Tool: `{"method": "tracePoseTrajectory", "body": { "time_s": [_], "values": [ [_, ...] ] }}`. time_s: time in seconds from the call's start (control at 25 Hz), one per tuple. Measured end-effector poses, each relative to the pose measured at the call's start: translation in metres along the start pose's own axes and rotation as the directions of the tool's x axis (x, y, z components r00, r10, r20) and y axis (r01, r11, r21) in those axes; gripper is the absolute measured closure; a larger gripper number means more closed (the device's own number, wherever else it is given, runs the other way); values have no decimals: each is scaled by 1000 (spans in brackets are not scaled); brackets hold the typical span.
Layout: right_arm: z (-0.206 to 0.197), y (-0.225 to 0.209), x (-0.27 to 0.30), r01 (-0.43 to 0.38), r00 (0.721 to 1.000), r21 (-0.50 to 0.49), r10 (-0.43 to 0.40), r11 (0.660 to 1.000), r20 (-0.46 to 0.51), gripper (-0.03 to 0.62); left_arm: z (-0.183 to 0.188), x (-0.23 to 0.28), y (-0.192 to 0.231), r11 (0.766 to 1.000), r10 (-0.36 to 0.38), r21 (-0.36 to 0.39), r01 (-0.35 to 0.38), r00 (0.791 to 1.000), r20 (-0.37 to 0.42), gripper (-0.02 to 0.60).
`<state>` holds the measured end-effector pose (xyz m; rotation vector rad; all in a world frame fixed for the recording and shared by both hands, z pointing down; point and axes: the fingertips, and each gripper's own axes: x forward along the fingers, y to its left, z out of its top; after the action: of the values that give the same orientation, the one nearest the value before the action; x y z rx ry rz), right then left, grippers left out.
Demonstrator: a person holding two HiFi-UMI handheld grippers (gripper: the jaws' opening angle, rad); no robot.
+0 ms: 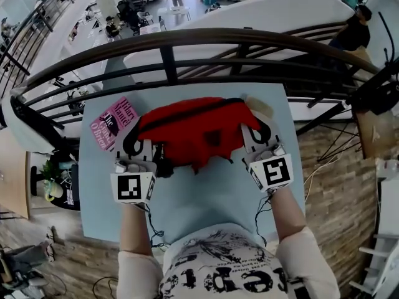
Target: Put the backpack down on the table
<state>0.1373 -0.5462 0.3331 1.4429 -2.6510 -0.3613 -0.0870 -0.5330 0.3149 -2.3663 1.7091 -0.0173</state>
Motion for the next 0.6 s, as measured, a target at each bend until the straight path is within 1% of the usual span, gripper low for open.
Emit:
{"method": "tracePoseTrajectory", "body": {
  "time_s": [0.12,0.28,0.6],
  "values": [
    [-3,9,-20,17,1000,8,-17,1000,-22,580,-2,-17,-10,1000,-21,-5,21,1000,-10,557],
    [-9,22,-51,61,997,17,-60,998,-54,580,-3,-40,-26,998,-62,-17,62,998,-10,557],
    [-32,55,-107,129,983,45,-122,991,-134,576,-21,-94,-55,991,-116,-63,115,993,-20,557]
  ]
}}
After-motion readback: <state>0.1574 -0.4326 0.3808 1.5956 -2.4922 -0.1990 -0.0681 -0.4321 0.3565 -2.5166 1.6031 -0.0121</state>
